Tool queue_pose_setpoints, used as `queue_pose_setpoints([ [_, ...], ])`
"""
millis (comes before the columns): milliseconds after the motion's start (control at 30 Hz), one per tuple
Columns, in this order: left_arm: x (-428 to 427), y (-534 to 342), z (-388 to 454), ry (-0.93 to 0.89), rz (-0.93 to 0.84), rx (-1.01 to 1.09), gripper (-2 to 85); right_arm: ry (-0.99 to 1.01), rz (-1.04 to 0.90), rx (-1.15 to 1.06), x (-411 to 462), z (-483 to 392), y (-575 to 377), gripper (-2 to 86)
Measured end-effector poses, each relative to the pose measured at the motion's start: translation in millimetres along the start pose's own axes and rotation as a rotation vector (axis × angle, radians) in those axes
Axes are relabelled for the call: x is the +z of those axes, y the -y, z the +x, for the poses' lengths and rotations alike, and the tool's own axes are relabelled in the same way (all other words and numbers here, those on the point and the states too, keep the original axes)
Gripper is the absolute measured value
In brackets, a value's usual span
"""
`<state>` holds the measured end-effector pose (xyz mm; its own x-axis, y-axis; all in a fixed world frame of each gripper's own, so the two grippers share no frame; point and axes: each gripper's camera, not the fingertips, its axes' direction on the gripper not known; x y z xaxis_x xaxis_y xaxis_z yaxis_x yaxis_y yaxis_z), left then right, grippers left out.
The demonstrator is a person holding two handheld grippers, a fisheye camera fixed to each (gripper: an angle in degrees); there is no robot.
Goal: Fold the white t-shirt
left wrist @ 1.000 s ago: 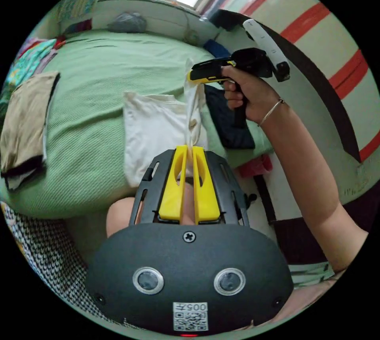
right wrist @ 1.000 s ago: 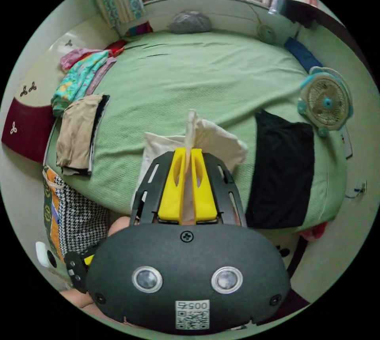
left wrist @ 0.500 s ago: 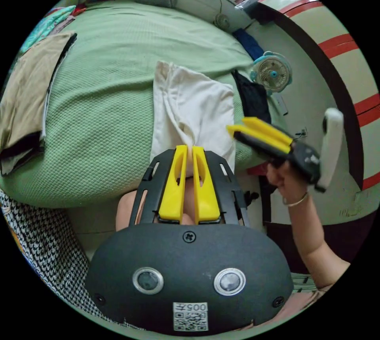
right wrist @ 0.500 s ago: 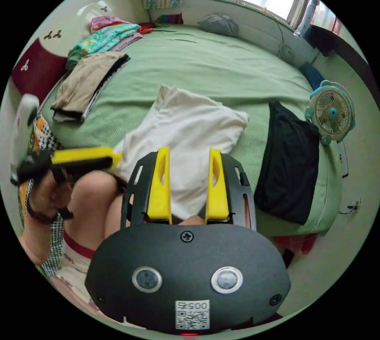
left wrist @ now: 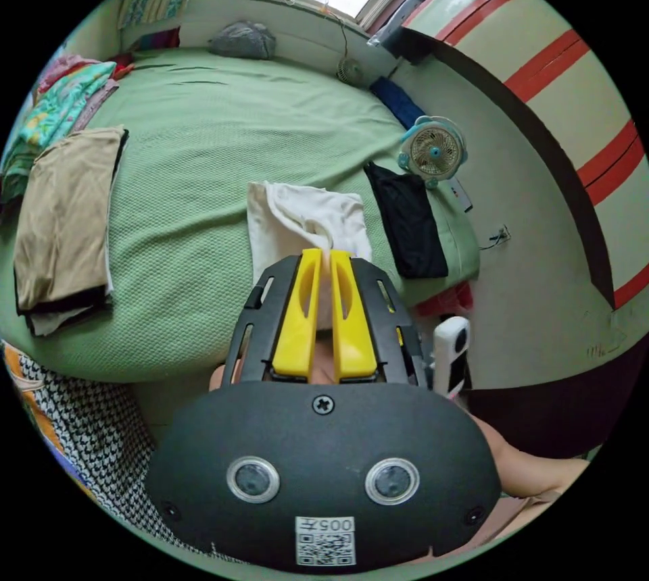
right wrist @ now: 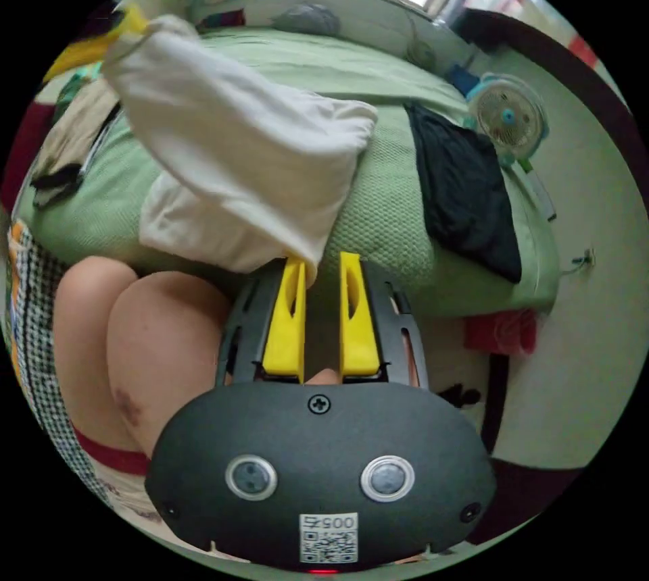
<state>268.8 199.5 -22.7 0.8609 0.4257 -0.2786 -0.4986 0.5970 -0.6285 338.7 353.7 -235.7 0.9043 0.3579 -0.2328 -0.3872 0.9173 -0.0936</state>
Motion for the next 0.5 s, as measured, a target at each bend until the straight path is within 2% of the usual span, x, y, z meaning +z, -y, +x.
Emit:
queue_pose_setpoints([
  [133, 27, -15, -19, 0.078, -0.090, -0.022, 1.7, 0.054, -0.046, 0.017, 14, 10, -7, 1.8],
  [267, 69, -23, -40, 0.144, -0.259, -0.008, 0.4, 0.110, -0.131, 0.016, 37, 15, -6, -0.5],
  [333, 75, -25, -44, 0.150, -0.276, 0.006, 0.2, 0.130, -0.180, -0.024, 39, 14, -2, -0.5],
  [400, 74, -28, -48, 0.197, -0.262, 0.001, 0.1, 0.054, -0.280, -0.089, 45, 11, -3, -0.1],
  [500, 70, -34, -54, 0.213, -0.238, 0.019, 0.1, 0.052, -0.274, -0.171, 30, 11, -4, -0.3],
])
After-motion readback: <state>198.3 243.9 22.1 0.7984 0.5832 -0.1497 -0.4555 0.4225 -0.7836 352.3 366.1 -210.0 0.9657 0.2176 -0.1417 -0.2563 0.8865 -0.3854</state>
